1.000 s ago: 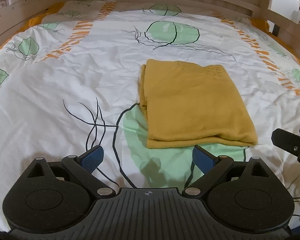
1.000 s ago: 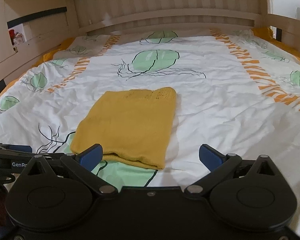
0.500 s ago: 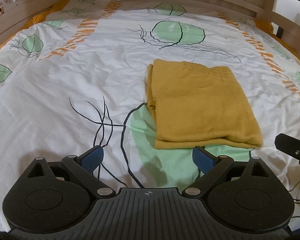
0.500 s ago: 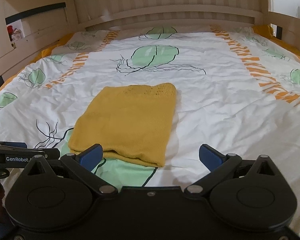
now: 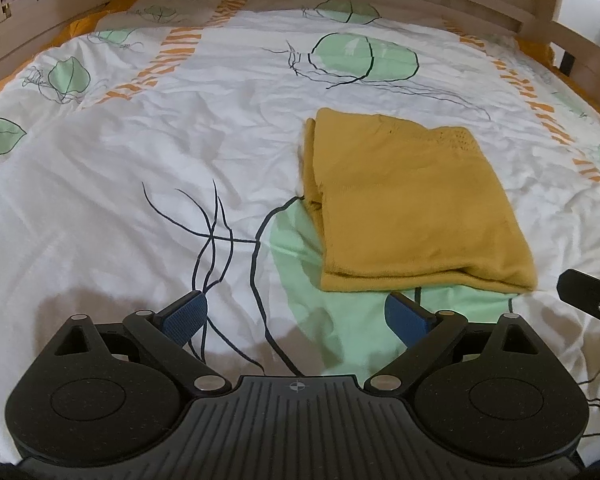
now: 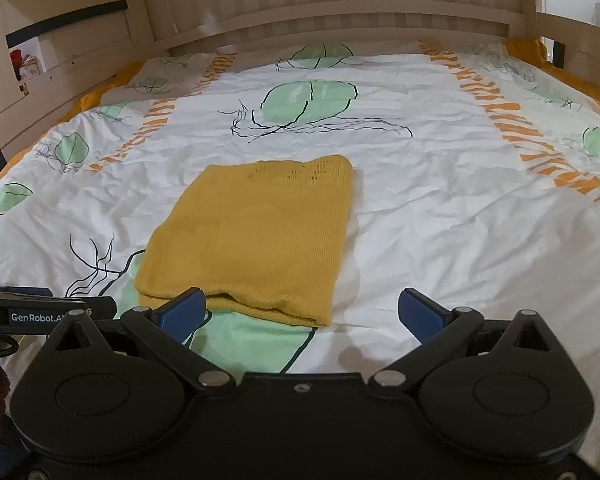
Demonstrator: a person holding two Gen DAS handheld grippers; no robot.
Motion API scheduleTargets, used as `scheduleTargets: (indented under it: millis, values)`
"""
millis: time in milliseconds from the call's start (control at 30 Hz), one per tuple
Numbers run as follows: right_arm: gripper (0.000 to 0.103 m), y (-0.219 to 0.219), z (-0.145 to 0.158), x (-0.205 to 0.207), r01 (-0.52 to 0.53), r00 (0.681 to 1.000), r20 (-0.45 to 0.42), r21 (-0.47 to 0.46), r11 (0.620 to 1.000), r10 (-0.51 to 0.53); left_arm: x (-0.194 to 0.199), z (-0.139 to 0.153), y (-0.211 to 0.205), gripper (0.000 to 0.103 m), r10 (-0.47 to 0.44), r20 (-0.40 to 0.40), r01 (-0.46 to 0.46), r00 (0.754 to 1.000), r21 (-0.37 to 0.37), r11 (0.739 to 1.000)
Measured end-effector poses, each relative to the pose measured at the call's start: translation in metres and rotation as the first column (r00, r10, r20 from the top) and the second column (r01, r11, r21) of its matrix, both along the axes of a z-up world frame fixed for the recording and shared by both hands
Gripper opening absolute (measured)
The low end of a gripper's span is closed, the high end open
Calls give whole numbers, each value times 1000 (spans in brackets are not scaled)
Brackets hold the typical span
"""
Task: Fold small clothes
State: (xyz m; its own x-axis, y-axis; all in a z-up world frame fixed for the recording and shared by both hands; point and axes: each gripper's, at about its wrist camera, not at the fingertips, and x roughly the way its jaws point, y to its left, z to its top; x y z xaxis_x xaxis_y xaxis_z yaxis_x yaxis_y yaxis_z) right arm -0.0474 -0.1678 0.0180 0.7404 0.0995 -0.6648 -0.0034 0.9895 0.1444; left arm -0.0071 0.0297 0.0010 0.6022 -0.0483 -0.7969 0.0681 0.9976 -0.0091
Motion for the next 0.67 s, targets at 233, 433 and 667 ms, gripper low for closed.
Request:
scheduleTargets:
  millis: [233,433,667]
  values:
    - [102,2,-2,3,-2,1000,-10,4,1000,2,2,-1,0,96,2,-7,-3,1000,-4,1000]
    - [102,4,-5,6,-2,1000,-22,8,1000,2,6,-4,2,96,3,-20,-3,1000,-10,1000]
    - [102,5,-8,13,-4,999,-40,13,1000,5,12,-10,4,96,-1,-40,0,999,-15,1000]
